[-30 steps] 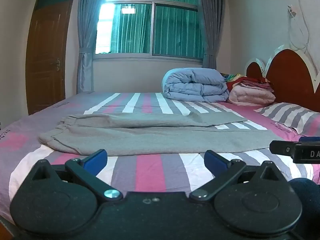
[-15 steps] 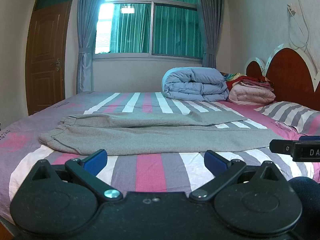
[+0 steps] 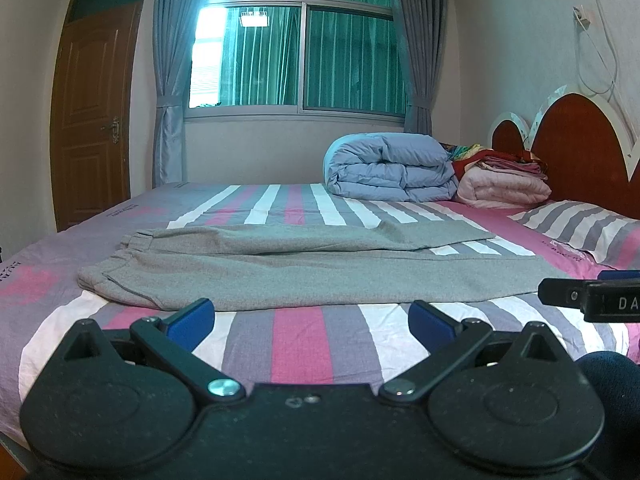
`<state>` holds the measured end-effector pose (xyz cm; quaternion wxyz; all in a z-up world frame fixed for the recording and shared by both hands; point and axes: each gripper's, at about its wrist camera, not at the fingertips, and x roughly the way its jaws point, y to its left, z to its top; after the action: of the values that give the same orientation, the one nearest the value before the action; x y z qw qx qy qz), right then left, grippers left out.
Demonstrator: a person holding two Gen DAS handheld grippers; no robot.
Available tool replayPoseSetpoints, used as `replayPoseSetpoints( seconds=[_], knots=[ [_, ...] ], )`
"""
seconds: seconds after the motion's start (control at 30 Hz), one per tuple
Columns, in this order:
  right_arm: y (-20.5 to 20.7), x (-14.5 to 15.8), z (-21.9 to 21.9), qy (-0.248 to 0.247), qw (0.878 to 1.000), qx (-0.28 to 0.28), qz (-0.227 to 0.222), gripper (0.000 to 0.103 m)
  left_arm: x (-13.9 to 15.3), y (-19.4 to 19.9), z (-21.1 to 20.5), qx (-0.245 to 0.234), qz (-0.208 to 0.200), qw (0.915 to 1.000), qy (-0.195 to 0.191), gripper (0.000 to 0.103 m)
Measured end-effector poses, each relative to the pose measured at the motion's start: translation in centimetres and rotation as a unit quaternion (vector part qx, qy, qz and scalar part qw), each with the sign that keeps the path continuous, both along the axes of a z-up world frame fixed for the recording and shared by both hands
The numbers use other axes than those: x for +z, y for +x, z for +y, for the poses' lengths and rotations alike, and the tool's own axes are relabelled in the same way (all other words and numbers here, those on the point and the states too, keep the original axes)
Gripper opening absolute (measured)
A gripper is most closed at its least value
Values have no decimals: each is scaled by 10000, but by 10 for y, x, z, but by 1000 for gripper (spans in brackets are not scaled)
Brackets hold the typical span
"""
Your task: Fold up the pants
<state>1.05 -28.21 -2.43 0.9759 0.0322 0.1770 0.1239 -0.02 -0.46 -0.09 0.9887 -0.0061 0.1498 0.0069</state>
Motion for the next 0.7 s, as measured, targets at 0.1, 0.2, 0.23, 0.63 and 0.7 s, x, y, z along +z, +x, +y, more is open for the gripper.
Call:
replayPoseSetpoints(
  seconds=[0.1, 0.2, 0.23, 0.63, 0.7],
  knots=[
    [0, 0, 0, 1, 10000, 0, 5, 103, 0, 0, 0, 1, -3, 10000, 3, 97],
    [0, 0, 0, -3, 10000, 0, 7, 103, 0, 0, -1, 6, 7, 10000, 4, 97],
    [0, 0, 0, -5, 10000, 0, 8, 103, 0, 0, -1, 5, 1, 10000, -1, 97],
    [0, 1, 0, 0, 10000, -2, 12, 103, 0, 0, -1, 6, 4, 10000, 11, 97],
    [0, 1, 0, -11, 10000, 0, 18, 103, 0, 0, -1, 9, 7, 10000, 9, 97]
  ],
)
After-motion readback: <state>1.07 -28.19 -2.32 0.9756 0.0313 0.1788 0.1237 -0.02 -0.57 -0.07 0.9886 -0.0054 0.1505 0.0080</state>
